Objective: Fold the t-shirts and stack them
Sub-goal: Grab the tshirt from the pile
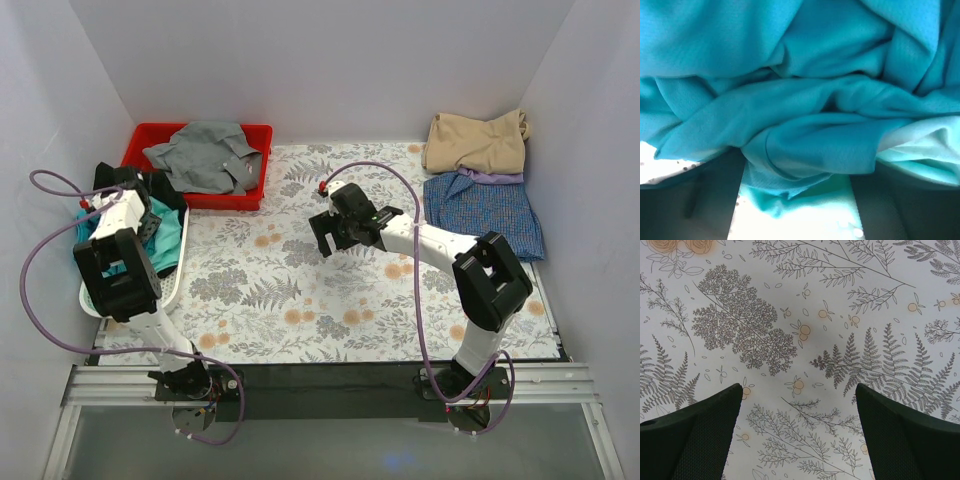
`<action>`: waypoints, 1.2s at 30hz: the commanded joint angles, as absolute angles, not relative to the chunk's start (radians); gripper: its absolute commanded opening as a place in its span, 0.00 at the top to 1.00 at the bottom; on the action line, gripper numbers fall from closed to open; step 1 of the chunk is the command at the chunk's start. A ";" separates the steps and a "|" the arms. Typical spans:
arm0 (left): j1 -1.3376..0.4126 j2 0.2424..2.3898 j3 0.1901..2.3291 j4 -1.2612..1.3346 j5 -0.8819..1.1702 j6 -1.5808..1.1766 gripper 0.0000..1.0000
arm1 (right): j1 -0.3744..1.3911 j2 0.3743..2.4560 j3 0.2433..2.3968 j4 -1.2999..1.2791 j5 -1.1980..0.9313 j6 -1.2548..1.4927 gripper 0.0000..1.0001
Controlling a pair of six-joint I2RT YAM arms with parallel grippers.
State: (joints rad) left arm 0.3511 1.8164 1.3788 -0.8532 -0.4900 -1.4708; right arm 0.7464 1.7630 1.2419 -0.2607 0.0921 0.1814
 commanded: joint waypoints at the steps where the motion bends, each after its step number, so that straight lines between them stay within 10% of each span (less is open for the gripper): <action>1: 0.359 1.727 1.336 -0.783 -0.440 -1.414 0.41 | 0.742 1.786 1.264 -0.267 0.058 0.199 0.02; 2: 0.360 1.706 1.329 -0.763 -0.427 -1.398 0.51 | 0.742 1.792 1.266 -0.267 0.051 0.202 0.02; 3: 0.364 1.689 1.318 -0.720 -0.376 -1.359 1.00 | 0.742 1.801 1.272 -0.267 0.034 0.209 0.01; 21: 0.362 1.289 1.382 -0.639 -0.124 -1.232 1.00 | 0.741 1.743 1.164 -0.207 0.025 0.230 0.02; 23: 0.362 1.284 1.371 -0.647 -0.126 -1.232 0.76 | 0.742 1.738 1.152 -0.201 0.021 0.232 0.01; 28: 0.362 1.278 1.299 -0.635 -0.094 -1.238 0.71 | 0.742 1.730 1.120 -0.201 0.014 0.233 0.02; 30: 0.362 1.281 1.292 -0.635 -0.109 -1.241 0.54 | 0.742 1.730 1.117 -0.201 0.015 0.233 0.02; 31: 0.362 1.287 1.290 -0.637 -0.106 -1.239 0.55 | 0.742 1.733 1.115 -0.201 0.015 0.233 0.02; 34: 0.362 1.290 1.281 -0.623 -0.112 -1.232 1.00 | 0.742 1.743 1.120 -0.201 0.012 0.233 0.02; 36: 0.362 1.293 1.285 -0.618 -0.092 -1.232 1.00 | 0.742 1.753 1.124 -0.201 0.008 0.236 0.02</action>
State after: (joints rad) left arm 0.3630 1.3052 1.2835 -0.6384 -0.1097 -1.2419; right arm 0.7460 1.7699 1.1160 -0.2295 0.0216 0.2298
